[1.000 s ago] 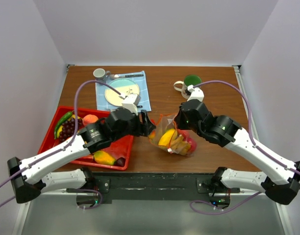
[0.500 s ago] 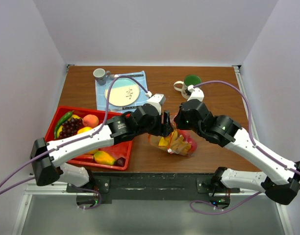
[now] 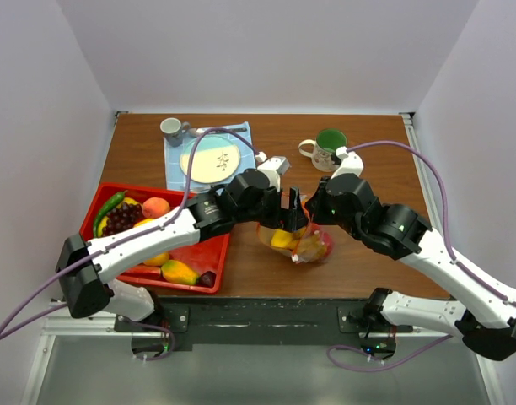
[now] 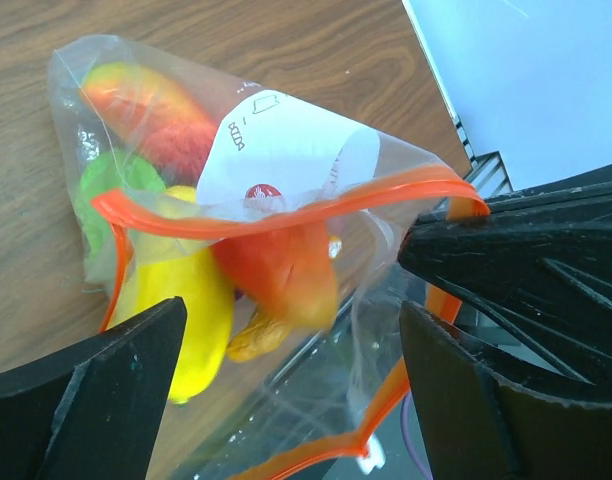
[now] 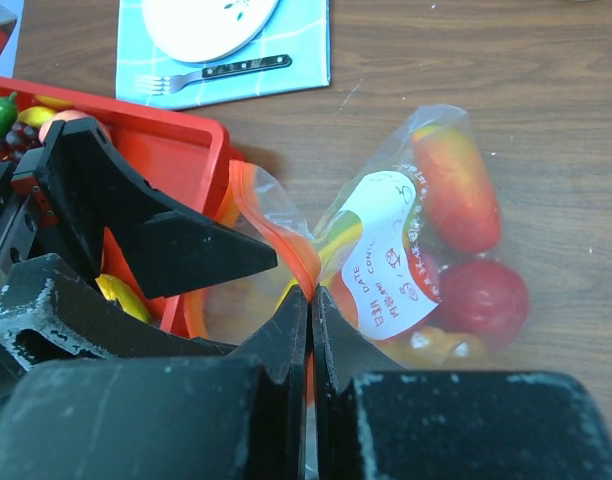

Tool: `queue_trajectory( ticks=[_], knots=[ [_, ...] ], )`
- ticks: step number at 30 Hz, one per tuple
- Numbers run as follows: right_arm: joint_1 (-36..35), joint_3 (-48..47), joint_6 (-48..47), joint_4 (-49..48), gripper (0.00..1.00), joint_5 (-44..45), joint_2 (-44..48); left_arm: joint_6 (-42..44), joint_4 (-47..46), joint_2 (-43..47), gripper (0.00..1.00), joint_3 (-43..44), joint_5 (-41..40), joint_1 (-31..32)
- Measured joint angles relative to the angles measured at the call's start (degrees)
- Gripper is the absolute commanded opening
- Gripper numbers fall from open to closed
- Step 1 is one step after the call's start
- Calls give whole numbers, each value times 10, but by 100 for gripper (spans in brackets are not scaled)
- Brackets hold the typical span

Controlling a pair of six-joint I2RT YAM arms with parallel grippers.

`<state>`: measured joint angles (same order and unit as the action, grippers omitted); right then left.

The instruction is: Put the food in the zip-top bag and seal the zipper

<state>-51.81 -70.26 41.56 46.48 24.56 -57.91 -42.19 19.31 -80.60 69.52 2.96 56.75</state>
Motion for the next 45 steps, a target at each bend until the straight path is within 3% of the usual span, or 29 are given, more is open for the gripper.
queue_trajectory(
  ticks=[6, 12, 16, 22, 30, 35, 45],
  knots=[
    [0, -2, -2, 8, 0, 15, -2, -2, -5, 27, 85, -15, 12, 0],
    [0, -20, -7, 21, 0, 30, -8, -2, 7, 150, 81, -48, 5, -14],
    [0, -23, -9, 20, 0, 29, -11, -2, 23, 219, 80, -57, -6, -69],
    [0, -23, -11, 14, 0, 24, -12, -23, 122, 263, 80, -63, -107, -143],
    [0, 17, -12, -17, 0, -2, 0, -88, 248, 337, 80, -183, -238, -313],
    [0, 44, -13, -41, 0, -19, 8, -143, 302, 342, 78, -230, -268, -362],
    [0, 85, -17, -76, 0, -46, 11, -307, 413, 295, 79, -273, -296, -365]
  ],
)
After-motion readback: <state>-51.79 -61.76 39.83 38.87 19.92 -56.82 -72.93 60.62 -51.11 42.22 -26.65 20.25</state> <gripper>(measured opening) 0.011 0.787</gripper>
